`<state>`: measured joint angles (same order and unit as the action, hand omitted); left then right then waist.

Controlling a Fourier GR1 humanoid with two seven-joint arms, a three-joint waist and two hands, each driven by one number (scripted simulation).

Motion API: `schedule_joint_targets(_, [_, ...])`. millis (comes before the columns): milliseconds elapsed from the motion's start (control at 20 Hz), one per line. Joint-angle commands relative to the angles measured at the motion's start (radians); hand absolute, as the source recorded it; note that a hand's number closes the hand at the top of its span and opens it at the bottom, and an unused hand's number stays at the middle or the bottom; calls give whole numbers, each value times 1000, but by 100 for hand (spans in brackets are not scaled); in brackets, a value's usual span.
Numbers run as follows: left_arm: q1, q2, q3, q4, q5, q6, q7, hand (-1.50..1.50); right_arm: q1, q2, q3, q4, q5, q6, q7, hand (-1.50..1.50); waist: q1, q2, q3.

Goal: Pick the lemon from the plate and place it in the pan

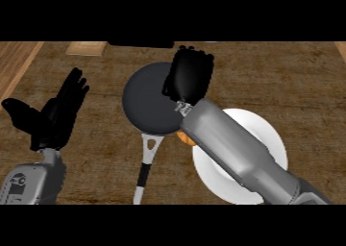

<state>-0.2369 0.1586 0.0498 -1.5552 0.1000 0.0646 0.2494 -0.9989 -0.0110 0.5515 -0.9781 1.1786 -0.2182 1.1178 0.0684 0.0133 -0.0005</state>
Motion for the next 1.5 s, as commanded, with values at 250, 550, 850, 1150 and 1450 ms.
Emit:
schedule_joint_targets(250, [29, -7, -17, -34, -4, -11, -7, 0, 17, 10, 40, 267, -113, -291, 65, 150, 28, 7, 0])
schedule_joint_targets(550, [13, -6, -4, -26, 8, -11, 3, 0, 128, 11, -71, 292, -256, -423, 20, -150, 15, 7, 2])
schedule_joint_targets(850, [8, -32, -25, -8, -32, 19, -20, 0, 102, 11, -51, 372, -393, -551, -156, -150, -3, 3, 2])
schedule_joint_targets(1150, [28, 15, 25, -27, 4, -8, -2, 0, 172, 11, -55, 207, -424, -796, -191, -150, -23, -8, 2])
schedule_joint_targets(1450, [90, 13, 47, 7, 4, -11, -55, 0, 371, 11, -49, -51, -483, -946, -295, -150, -76, -19, 1])
